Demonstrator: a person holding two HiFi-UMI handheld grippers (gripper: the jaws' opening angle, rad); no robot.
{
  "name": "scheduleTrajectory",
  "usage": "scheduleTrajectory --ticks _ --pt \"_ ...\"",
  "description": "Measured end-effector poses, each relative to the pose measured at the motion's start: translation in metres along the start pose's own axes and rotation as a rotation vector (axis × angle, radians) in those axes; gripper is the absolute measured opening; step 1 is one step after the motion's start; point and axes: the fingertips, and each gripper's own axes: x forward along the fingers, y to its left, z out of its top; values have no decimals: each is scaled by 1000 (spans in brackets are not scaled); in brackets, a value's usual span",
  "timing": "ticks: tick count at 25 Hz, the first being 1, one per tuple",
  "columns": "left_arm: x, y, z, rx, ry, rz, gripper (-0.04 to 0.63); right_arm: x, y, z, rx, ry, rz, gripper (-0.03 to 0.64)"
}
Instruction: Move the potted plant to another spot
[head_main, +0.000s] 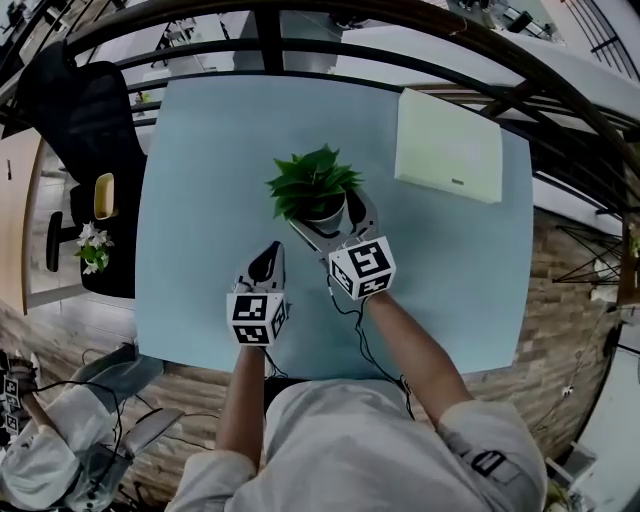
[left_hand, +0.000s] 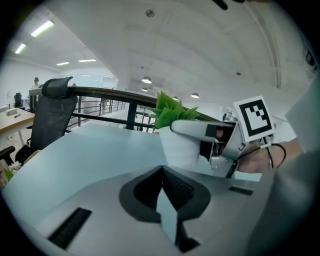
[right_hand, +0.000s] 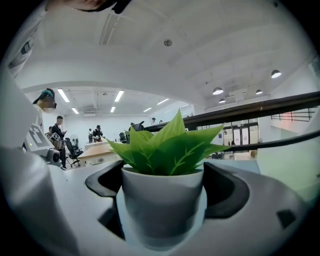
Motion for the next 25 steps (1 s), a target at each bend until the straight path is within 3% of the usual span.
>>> scheduleTrajectory --ticks 13,25 --pt "3 20 -24 -63 47 -24 12 26 -5 -44 -19 107 -66 502" --pt "-11 22 -34 -55 73 -10 12 19 7 -62 -48 125 -78 503"
